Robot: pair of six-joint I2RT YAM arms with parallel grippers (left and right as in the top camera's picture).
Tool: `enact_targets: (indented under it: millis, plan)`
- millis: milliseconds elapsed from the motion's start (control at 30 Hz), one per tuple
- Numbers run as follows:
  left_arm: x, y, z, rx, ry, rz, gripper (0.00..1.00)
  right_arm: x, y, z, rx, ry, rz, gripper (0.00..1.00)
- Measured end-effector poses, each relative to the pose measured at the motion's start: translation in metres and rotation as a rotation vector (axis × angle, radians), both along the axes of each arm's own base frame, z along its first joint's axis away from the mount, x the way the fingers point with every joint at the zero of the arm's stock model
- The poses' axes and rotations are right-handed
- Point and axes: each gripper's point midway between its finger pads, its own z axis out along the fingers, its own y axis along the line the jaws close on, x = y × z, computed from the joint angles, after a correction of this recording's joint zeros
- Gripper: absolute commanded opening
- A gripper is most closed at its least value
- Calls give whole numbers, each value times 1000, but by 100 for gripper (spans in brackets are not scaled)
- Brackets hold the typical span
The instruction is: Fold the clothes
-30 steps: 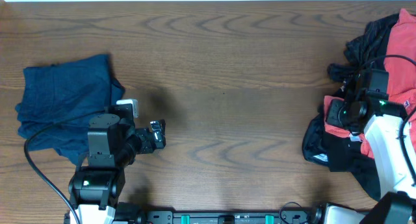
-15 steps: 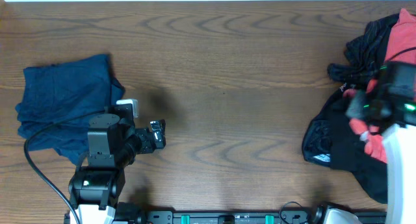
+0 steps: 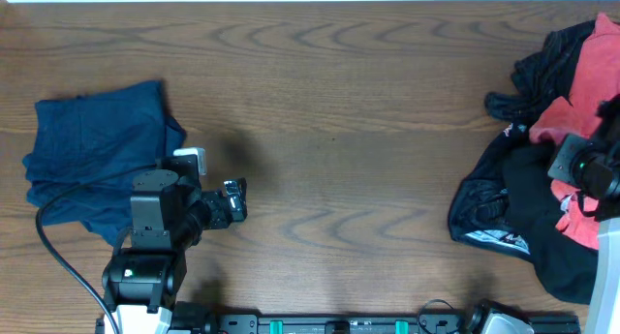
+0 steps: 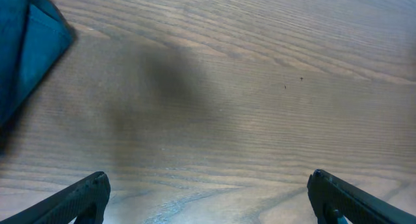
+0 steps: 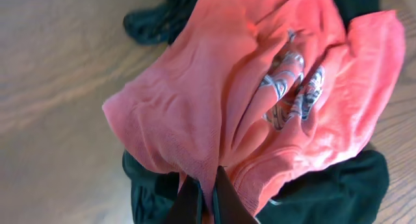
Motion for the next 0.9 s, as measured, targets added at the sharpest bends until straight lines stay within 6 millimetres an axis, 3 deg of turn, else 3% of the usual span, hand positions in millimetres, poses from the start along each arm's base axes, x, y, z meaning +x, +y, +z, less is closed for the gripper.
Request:
enact_targets:
  millis: [433,533,900]
  plan:
    - [0,0,0,0,0,0,98,-27,6,-18,20,151,15,1]
    - [0,0,0,0,0,0,98,-29,6,-19,23,160,15,5]
    - [1,0,1,0,-6,0,98,-36,9,-23,32,194,19,1]
